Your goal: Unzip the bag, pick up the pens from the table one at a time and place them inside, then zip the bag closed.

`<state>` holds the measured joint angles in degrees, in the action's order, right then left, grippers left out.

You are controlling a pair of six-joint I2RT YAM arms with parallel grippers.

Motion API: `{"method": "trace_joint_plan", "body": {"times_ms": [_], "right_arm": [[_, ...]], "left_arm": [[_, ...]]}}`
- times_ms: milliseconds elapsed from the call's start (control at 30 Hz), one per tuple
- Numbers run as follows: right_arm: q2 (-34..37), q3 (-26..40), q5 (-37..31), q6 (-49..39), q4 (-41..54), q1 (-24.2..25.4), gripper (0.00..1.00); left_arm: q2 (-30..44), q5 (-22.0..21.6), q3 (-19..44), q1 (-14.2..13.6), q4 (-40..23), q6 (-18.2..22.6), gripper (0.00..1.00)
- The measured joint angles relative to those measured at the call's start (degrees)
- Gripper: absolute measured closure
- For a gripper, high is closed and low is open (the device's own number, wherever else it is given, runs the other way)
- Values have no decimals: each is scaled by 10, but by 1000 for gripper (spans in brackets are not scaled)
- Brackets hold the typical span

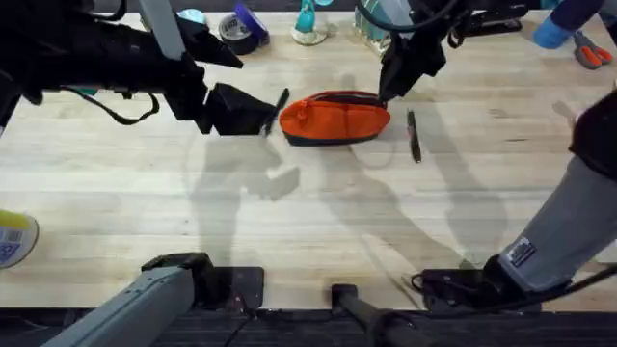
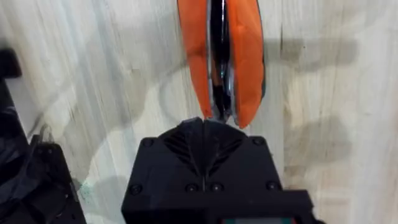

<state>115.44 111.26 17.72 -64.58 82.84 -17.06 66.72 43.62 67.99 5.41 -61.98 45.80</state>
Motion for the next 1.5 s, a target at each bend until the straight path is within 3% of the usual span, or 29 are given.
{"method": "trace_joint_plan", "body": {"times_ms": [1500], "right_arm": [[90, 0, 23, 2, -36, 5, 972]], "left_arm": [[0, 0, 0, 0, 0, 0, 8]]}}
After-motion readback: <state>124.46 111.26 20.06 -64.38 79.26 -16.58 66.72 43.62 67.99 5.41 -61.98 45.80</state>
